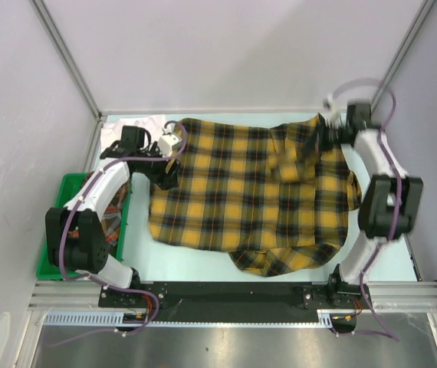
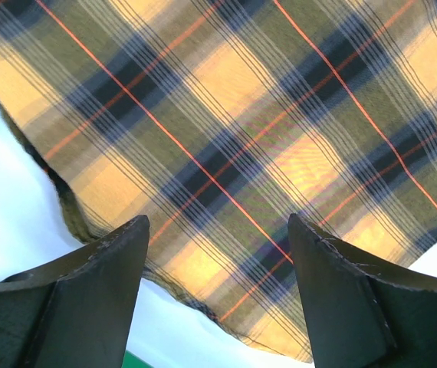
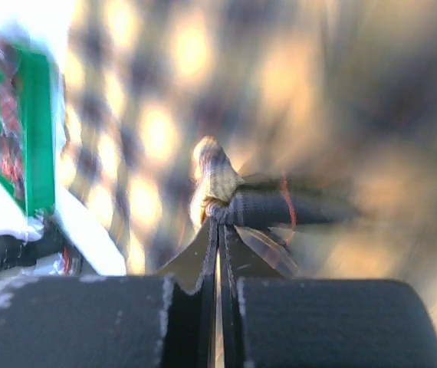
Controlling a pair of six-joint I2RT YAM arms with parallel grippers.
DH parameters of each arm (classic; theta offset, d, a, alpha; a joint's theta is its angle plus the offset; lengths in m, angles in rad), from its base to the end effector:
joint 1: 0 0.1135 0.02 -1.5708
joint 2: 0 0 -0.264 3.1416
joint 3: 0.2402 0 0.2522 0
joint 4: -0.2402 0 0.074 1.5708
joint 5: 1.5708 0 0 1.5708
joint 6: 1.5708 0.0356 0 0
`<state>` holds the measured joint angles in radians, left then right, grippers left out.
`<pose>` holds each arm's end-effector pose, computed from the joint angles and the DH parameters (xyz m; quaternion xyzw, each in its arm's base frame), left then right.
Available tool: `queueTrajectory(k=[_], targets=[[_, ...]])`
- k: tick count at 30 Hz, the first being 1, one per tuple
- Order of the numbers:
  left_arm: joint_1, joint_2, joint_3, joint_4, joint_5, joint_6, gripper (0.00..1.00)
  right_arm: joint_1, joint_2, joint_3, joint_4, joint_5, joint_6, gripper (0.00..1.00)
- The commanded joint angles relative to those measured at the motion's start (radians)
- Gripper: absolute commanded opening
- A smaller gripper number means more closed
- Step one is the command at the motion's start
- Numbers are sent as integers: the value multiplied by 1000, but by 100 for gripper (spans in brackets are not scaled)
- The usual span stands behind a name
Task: Fold and stack the long sleeve shirts
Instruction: Flatten the shirt out
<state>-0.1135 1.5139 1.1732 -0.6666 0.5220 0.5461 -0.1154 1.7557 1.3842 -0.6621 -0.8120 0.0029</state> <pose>0.3079 -0.0530 0.2631 0.3684 0.8548 -0.1844 0.3156 0.3695 -0.0168 0.2554 -0.0523 0.8904 0.3665 0.2648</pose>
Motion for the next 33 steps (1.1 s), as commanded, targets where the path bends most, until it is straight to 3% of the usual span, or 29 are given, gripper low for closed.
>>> queueTrajectory(k=[1,2,3,4,5,6,8,9,10,11,13,16,17,18,20,21,24,25,28,32,33], targets=[[3,9,103,12,-13,-52,78,108,404,754,373,-33,181,0],[6,6,109,21,-14,-58,78,112,521,979,439,-17,294,0],[8,2,111,30,-20,-81,79,112,618,1323,476,76,333,2],[12,-1,103,42,-30,-93,79,112,766,1461,517,132,363,24],[14,-12,102,53,-30,-110,80,115,792,1519,560,178,336,49],[17,-14,92,58,-31,-112,81,143,786,1456,555,207,277,76],[18,-30,77,67,-19,-110,82,138,616,1211,556,201,163,98],[18,-37,56,71,-10,-107,82,129,522,1020,597,185,140,100],[18,-44,43,74,-2,-106,82,123,442,722,648,183,117,100],[18,-53,30,87,15,-98,82,88,301,584,721,174,88,100],[18,-76,-16,91,51,-74,82,56,201,373,705,146,1,99],[3,-98,-75,87,130,0,80,-12,61,297,468,70,-197,92],[-6,-98,-87,76,134,46,79,-24,38,273,314,71,-249,88],[-30,-100,-107,62,156,79,77,-42,-5,250,252,79,-355,79],[-67,-104,-130,32,159,161,74,-55,-50,166,109,95,-450,72],[-116,-104,-157,29,162,181,71,-61,-94,139,75,97,-490,62],[-252,-126,-225,-4,171,284,63,-56,-146,60,-155,94,-688,52],[-291,-135,-248,5,161,305,61,-44,-175,40,-301,97,-815,52],[-414,-179,-328,33,142,353,57,-15,-247,-81,-453,166,-934,52],[-583,-253,-395,85,147,384,60,-4,-315,-224,-427,209,-939,53],[-677,-256,-421,113,141,374,60,0,-317,-240,-423,209,-926,51]])
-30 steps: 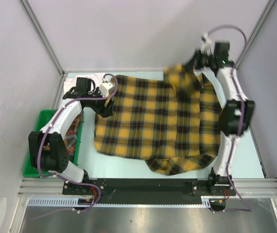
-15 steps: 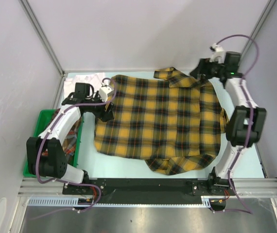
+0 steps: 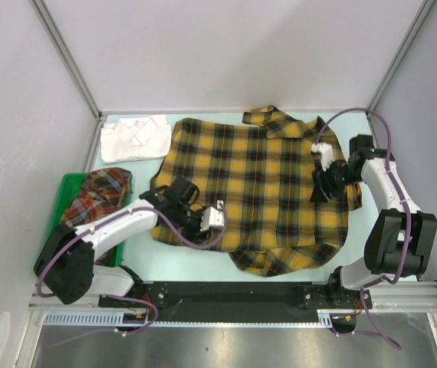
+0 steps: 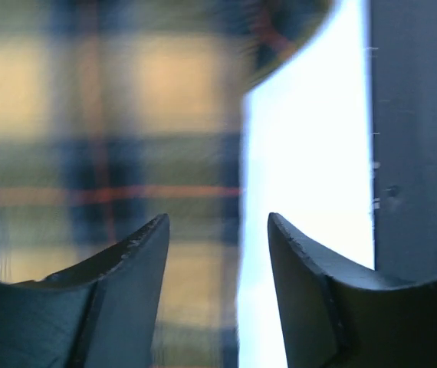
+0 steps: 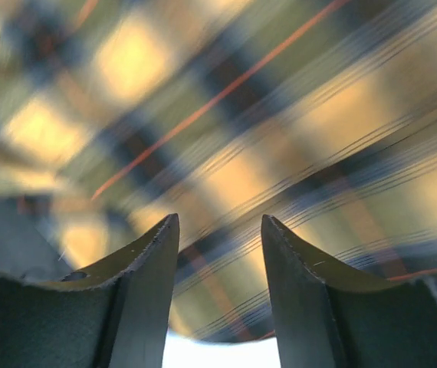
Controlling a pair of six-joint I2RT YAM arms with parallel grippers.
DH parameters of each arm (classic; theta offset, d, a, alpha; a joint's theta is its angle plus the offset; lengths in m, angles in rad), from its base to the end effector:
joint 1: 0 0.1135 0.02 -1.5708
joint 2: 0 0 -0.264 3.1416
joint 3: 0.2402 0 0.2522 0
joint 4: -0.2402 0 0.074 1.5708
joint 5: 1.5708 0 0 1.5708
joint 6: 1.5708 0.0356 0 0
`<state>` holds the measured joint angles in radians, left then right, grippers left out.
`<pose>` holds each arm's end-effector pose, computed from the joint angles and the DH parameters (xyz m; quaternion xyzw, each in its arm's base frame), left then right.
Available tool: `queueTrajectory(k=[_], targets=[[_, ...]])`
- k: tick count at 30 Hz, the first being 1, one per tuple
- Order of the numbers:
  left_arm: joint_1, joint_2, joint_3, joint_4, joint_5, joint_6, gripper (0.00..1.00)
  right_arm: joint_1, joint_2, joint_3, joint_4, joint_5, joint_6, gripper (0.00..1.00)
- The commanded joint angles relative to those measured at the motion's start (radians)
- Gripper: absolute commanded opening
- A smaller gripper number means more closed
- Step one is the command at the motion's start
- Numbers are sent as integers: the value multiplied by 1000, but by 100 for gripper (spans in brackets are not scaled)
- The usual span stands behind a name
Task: Fold and stack the long sleeve shirts
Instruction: Flatten the shirt out
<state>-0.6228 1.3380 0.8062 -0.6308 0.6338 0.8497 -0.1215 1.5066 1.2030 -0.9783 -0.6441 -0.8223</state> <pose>0.1838 -0.1579 0.2036 0.6716 0.6471 -0.2814 0.2259 0.2844 -0.0132 0.2628 -0.3650 0.8660 0.2169 0.2640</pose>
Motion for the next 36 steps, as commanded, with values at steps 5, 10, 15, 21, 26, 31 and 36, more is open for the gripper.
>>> queueTrajectory(k=[5,10,15,21,26,31,36], targets=[[-368,1,-62,204,-2,19,62,45,-34,-129,-14,41,-26,48],[-456,96,-53,327,-71,-15,68,60,13,-137,104,18,93,47],[-509,191,-32,385,-160,-15,72,89,70,-112,196,0,170,46],[-519,302,5,453,-247,-49,63,100,132,-111,323,64,224,42],[-523,299,82,320,-191,-63,10,95,193,-92,395,122,298,38],[-523,170,282,73,97,-54,0,89,268,-31,423,152,324,34],[-480,206,505,-50,294,-101,0,85,348,38,429,169,357,31]])
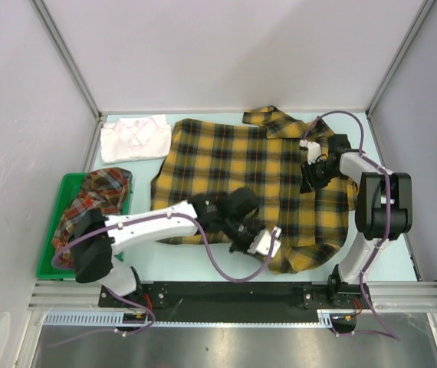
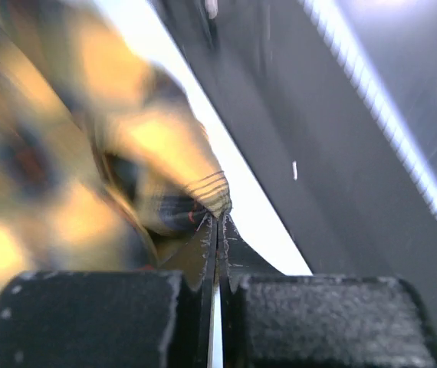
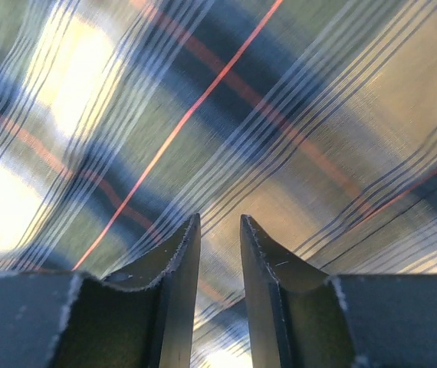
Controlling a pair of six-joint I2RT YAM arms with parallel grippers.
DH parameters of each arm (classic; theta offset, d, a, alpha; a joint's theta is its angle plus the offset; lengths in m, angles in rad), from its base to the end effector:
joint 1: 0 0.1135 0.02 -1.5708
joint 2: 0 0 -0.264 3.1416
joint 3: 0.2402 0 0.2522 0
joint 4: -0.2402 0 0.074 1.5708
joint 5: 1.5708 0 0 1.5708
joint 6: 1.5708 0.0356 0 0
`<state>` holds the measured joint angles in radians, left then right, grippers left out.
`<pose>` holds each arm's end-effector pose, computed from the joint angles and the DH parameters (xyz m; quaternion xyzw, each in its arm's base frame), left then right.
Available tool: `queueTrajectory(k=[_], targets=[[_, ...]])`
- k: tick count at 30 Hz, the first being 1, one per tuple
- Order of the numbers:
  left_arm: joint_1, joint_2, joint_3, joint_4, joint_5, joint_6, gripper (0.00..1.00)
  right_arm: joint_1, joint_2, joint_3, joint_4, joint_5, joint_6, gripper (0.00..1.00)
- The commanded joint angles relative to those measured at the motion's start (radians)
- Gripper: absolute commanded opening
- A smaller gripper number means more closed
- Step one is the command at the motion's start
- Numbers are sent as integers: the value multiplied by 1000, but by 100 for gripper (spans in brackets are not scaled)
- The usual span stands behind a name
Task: Fold and stack the long sleeve shirts
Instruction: Flatten the shirt out
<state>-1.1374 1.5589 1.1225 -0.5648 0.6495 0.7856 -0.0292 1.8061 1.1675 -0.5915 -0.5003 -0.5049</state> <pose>0.1146 -0.2989 0.2421 0.7972 0.4470 -0.3481 0.2086 0.3495 0.0069 0.1732 -0.2658 0.9181 0.1920 0.2228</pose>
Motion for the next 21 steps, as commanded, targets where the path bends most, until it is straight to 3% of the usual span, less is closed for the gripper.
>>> queueTrajectory(k=[1,4,5,6,7,8,10,11,14,16,19,21], targets=[[88,13,260,-113,388,-84,0,-9,55,98,38,20,45,31],[218,140,330,24,534,-410,0,-26,52,153,10,6,54,32],[249,165,321,180,588,-618,0,-44,38,167,-10,-10,57,33],[278,185,300,288,582,-734,0,-58,30,182,-27,-24,62,35],[333,187,221,553,557,-855,0,-69,18,201,-43,-40,62,36],[365,187,167,717,491,-1111,0,-90,-5,231,-83,-69,59,39],[465,219,50,996,380,-1328,0,-101,-42,251,-141,-90,31,45],[497,236,30,1031,263,-1459,0,-104,-62,250,-160,-113,14,47],[599,297,-38,1082,90,-1600,4,-106,-169,216,-241,-196,-46,57],[639,345,-23,1114,49,-1632,4,-75,-256,186,-296,-245,-76,67],[650,418,46,1061,81,-1608,15,24,-416,55,-256,-307,-72,71],[651,454,68,1056,129,-1602,32,115,-502,-79,-182,-278,-37,67]])
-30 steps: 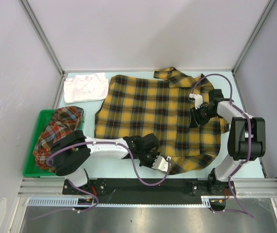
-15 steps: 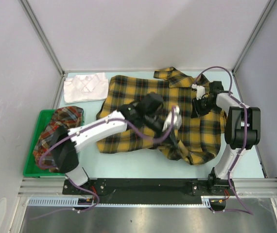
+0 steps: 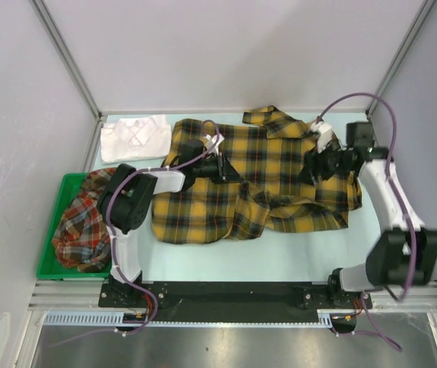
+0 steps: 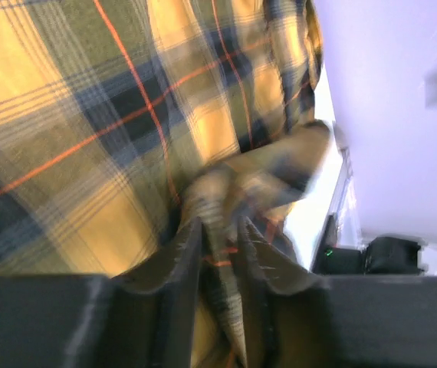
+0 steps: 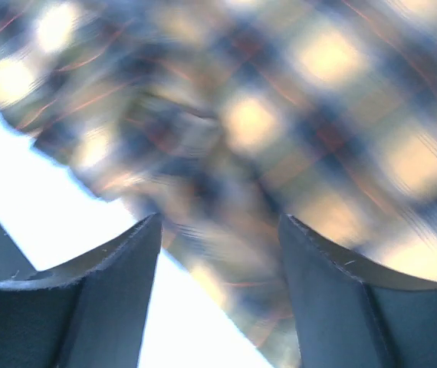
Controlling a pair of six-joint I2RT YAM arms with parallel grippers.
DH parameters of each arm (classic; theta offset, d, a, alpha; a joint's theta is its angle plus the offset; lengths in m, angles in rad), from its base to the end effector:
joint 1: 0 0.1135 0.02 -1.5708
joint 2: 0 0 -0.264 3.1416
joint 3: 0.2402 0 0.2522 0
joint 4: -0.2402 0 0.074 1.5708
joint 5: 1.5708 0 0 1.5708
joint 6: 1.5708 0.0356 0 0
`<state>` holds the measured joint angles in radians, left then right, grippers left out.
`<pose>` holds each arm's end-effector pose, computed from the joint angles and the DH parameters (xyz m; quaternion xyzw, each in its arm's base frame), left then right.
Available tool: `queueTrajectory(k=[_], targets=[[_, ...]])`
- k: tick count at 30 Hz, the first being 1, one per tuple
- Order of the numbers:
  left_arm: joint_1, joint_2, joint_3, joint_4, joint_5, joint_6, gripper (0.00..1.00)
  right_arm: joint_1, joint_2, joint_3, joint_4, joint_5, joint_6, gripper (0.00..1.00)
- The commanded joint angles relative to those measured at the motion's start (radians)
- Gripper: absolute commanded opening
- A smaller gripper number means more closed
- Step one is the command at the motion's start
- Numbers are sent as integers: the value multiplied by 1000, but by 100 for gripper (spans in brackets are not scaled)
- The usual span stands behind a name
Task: Fold and stack the long sleeve shirts
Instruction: Flatten the shirt out
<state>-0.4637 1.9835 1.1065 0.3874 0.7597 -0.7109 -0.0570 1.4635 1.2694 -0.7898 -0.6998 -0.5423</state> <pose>0.3618 -0.2083 0.1584 0.0912 0.8137 -0.5295 0.2217 0.3005 0.0058 0.3033 -0.3123 0.8491 0.2333 0.3565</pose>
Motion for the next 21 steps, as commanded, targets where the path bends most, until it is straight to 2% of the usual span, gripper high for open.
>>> queueTrajectory(k=[1,2,4,5,6,8,10,12,15,21], targets=[[-20,35,91,87,33,-104,38,225,-220,-218,88,-46,17,66],[-13,28,90,85,49,-104,48,259,-244,-255,118,-34,51,66],[14,3,56,85,93,-93,55,359,-261,-330,183,11,83,67],[28,-20,40,81,110,-85,64,388,-258,-350,208,40,128,68],[58,-70,0,71,122,-72,68,419,-252,-366,227,58,140,70],[91,-141,-37,-16,150,32,77,492,-246,-429,302,123,165,72],[140,-242,-83,-161,155,167,78,528,-233,-472,386,140,215,72],[186,-332,-137,-272,159,241,78,549,-194,-481,425,126,293,72],[233,-437,-201,-379,150,382,78,551,-148,-507,512,125,372,76],[264,-590,-287,-484,119,502,79,543,9,-467,564,112,467,75]])
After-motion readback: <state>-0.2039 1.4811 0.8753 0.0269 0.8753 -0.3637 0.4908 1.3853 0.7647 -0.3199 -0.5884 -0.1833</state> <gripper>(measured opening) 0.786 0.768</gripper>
